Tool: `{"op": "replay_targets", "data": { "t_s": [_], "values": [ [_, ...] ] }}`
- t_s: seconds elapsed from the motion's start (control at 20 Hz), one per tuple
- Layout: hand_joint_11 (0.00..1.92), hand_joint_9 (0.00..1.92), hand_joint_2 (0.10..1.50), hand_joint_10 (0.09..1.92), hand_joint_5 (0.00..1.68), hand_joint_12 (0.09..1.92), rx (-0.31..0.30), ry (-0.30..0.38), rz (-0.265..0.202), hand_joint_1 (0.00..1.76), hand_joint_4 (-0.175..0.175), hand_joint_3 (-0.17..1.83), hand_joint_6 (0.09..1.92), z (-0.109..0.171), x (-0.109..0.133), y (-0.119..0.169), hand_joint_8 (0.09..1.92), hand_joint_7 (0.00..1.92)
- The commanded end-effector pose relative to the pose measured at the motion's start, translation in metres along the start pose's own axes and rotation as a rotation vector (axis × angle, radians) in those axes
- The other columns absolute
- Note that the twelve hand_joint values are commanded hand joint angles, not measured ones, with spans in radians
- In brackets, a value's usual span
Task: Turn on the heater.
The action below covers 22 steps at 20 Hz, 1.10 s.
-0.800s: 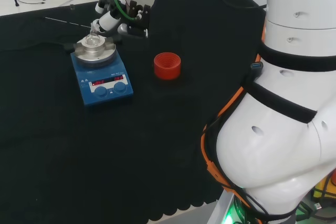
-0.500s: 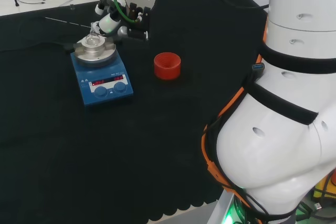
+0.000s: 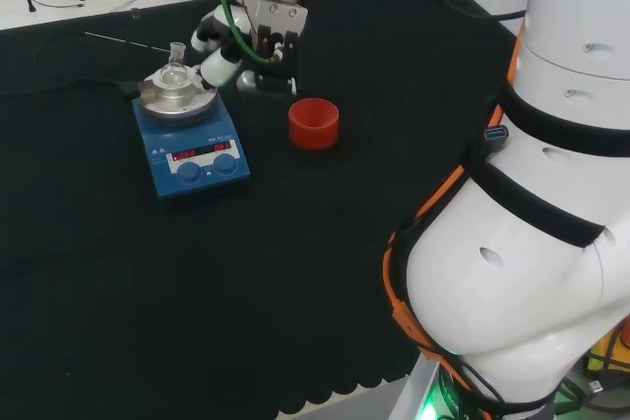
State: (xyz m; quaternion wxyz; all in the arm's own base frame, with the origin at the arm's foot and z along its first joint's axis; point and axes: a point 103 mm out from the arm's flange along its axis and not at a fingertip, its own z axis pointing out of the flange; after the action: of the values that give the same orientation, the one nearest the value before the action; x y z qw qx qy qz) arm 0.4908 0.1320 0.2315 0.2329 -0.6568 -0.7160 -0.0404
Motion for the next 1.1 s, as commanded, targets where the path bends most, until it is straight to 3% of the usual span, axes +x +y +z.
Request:
{"op": "replay_targets", "data": {
  "t_s": [0.05, 0.2, 0.35, 0.45, 0.55, 0.7, 0.9, 1.1],
  "values": [
    [0.87, 1.09, 0.6, 0.53, 0.29, 1.13, 0.174, -0.138, 0.047, 1.0, -0.032, 0.86, 0.22, 0.022, -0.007, -0.024, 0.69, 0.61],
    [1.21, 1.27, 0.62, 0.55, 0.28, 0.92, 0.208, -0.211, 0.047, 1.06, -0.035, 0.83, 0.1, 0.033, -0.006, -0.028, 0.77, 0.81],
    [1.48, 1.4, 0.64, 0.76, 0.28, 0.86, 0.204, -0.258, 0.044, 1.13, -0.038, 0.79, 0.09, 0.041, -0.003, -0.029, 1.04, 1.06],
    [1.64, 1.52, 0.64, 0.96, 0.29, 0.99, 0.2, -0.288, 0.042, 1.17, -0.04, 0.78, 0.09, 0.043, -0.001, -0.029, 1.31, 1.23],
    [1.76, 1.65, 0.64, 1.18, 0.31, 1.25, 0.187, -0.304, 0.041, 1.2, -0.038, 0.78, 0.09, 0.044, 0.0, -0.029, 1.54, 1.37],
    [1.83, 1.79, 0.64, 1.41, 0.35, 1.51, 0.191, -0.322, 0.041, 1.31, -0.036, 0.83, 0.09, 0.044, 0.0, -0.03, 1.76, 1.51],
    [1.82, 1.87, 0.58, 1.61, 0.41, 1.67, 0.232, -0.335, 0.048, 1.48, -0.034, 1.11, 0.09, 0.048, -0.002, -0.035, 1.91, 1.63],
    [1.82, 1.9, 0.52, 1.71, 0.43, 1.71, 0.267, -0.336, 0.048, 1.56, -0.032, 1.27, 0.09, 0.052, -0.002, -0.04, 1.92, 1.68]
  ]
}}
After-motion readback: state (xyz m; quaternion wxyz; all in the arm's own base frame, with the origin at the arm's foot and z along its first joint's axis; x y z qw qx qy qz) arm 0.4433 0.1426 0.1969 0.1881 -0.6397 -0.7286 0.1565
